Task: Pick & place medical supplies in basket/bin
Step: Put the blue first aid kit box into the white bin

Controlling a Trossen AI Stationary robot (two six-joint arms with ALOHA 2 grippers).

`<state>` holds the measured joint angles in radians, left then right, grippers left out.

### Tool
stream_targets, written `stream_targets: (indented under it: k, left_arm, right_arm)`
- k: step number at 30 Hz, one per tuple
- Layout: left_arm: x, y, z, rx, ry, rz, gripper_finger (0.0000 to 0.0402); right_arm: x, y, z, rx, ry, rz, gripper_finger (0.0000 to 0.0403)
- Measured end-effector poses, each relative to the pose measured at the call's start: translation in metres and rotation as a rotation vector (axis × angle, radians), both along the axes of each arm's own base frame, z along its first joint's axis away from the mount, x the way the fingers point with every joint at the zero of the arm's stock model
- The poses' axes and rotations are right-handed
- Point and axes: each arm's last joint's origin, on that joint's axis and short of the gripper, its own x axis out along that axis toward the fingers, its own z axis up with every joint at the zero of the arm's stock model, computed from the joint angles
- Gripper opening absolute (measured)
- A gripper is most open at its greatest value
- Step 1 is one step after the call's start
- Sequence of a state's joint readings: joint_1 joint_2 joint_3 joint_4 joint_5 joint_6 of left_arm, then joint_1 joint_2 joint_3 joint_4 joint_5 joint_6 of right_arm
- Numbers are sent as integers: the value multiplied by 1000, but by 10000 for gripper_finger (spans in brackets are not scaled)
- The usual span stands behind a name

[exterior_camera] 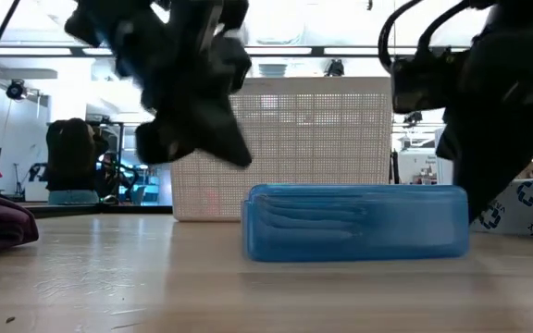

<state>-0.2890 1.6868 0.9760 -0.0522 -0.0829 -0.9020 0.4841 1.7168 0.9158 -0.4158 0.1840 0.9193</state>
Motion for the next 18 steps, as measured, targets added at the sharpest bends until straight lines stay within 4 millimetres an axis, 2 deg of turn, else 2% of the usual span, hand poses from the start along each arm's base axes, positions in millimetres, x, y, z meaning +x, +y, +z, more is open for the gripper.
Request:
stream_targets:
  k: [4,9,11,18]
  left_arm:
    - [2,0,-2,-19,-10,18,8]
    - [2,0,-20,-33,58,40,8]
    - [3,-1,-21,-53,52,47,8]
    - [5,-2,-32,-82,87,48,8]
  right_arm:
    - [3,-9,-3,-23,-14,32,11]
    - [9,-18,-5,-20,-55,39,11]
    - [10,-21,-7,-18,-57,33,11]
    - [12,-24,-7,-21,-69,58,11]
